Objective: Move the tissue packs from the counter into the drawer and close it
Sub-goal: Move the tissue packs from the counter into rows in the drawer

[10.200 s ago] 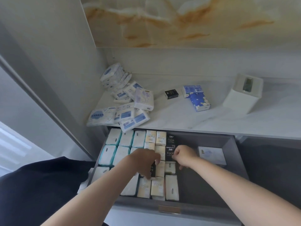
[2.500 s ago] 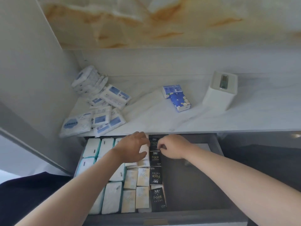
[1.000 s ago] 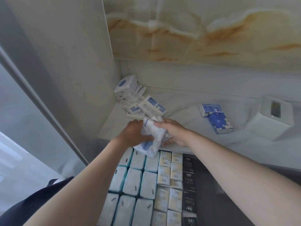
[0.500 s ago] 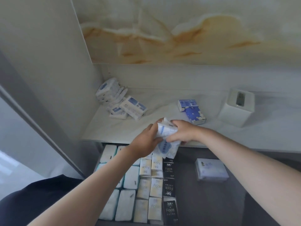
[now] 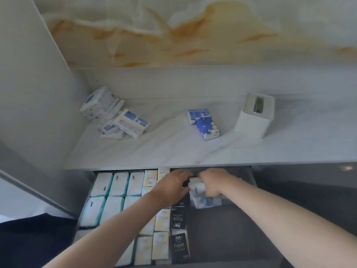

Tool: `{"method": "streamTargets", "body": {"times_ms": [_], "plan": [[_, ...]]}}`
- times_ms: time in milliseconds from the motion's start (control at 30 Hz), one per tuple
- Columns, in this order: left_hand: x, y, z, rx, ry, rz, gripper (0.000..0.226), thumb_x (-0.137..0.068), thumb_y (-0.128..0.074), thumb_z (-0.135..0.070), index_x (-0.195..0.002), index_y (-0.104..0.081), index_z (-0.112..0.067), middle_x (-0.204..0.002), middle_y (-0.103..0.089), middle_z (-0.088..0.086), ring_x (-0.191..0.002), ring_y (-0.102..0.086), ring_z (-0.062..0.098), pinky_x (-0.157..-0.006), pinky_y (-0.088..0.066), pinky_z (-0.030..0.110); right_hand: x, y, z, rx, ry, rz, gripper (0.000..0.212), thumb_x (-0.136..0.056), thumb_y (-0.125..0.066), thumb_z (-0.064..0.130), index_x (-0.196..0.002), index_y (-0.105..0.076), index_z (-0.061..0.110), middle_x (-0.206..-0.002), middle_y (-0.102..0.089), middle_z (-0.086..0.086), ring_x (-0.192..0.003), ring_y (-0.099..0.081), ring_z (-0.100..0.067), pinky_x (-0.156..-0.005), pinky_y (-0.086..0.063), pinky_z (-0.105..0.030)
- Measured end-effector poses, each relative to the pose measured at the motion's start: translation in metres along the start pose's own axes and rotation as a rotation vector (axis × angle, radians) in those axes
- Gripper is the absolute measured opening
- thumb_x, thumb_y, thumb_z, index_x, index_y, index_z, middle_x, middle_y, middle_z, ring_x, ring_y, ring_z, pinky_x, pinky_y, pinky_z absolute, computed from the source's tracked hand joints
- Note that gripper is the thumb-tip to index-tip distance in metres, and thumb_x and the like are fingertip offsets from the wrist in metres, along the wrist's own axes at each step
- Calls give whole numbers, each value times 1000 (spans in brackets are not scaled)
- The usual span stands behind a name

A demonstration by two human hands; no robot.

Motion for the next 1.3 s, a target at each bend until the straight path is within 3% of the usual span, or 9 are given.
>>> {"method": "streamTargets", "body": {"times_ms": [133, 267, 567, 633, 733, 800, 967, 1100, 1300], "plan": [[-5, -20, -1, -58, -68, 41, 58, -81, -45, -42, -134, -54, -19, -124, -57, 3, -117, -51, 22, -101, -42, 36, -24, -32, -3, -32, -34, -22, 52, -76, -74, 32, -122, -51, 23, -116, -62, -4, -106, -62, -28, -75, -45, -31], [-15, -43, 9, -153, -3, 99, 59, -85, -58, -30, -141, -47, -15, -136, -53, 5, -128, -45, 23, -104, -42, 37, -43, -52, -10, -153, -82, -112, 55, -79, -73, 44, -125, -51, 25, -121, -59, -6, -110, -61, -30, -78, -46, -32], [-44, -56, 11, -475, 91, 82, 34, -86, -67, -21, -119, -61, -16, -115, -59, 4, -110, -51, 25, -85, -46, 35, -52, -78, -22, -778, -247, -246, 69, -74, -79, 20, -135, -48, 17, -130, -50, -9, -117, -56, -30, -92, -46, -32], [-41, -58, 12, -458, 87, 51, 32, -84, -66, -17, -115, -62, -15, -114, -60, 5, -109, -51, 26, -82, -47, 34, -51, -93, -31, -968, -462, -246, 67, -75, -80, 23, -132, -47, 16, -125, -55, -9, -112, -59, -29, -86, -49, -30], [-35, -56, 13, -436, 106, 7, 31, -81, -65, -11, -112, -64, -14, -113, -62, 6, -108, -52, 26, -80, -47, 33, -43, -120, -29, -1456, -792, -180, 41, -91, -66, 13, -129, -50, 10, -120, -63, -14, -102, -65, -34, -55, -53, -32], [-33, -55, 12, -424, 108, -20, 34, -81, -65, -8, -114, -64, -13, -114, -62, 6, -108, -52, 26, -82, -47, 33, -48, -129, -17, -1604, -751, -78, 38, -86, -69, -1, -121, -59, 9, -113, -67, -15, -91, -69, -35, -45, -56, -35], [-30, -46, 7, -412, 50, -76, 62, -46, -84, -2, -105, -71, -18, -101, -67, 1, -86, -63, 24, -64, -53, 32, -57, -113, -16, -1310, -505, -149, 40, -76, -66, 12, -114, -62, 22, -108, -71, -3, -96, -67, -22, -83, -59, -37], [-32, -52, 10, -417, 3, -39, 58, -38, -86, 0, -91, -74, -19, -91, -69, -1, -83, -64, 22, -64, -54, 30, -36, -97, -35, -1181, -633, -302, 64, -87, -56, 4, -146, -36, 16, -133, -59, -11, -118, -58, -30, -83, -46, -27], [-39, -52, 11, -381, 60, -12, 45, -61, -75, 3, -102, -69, -15, -103, -65, 5, -97, -59, 28, -78, -50, 35, -34, -89, -11, -1125, -441, -265, 81, -85, -54, 2, -154, -18, 27, -138, -50, -10, -118, -56, -29, -92, -48, -31]]}}
Point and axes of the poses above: each hand's wrist, its own x-axis away from the middle knuckle, its own y-axis out of the back of the hand, z = x × y, the point moved 8 cm from there along -x, towards the middle knuckle
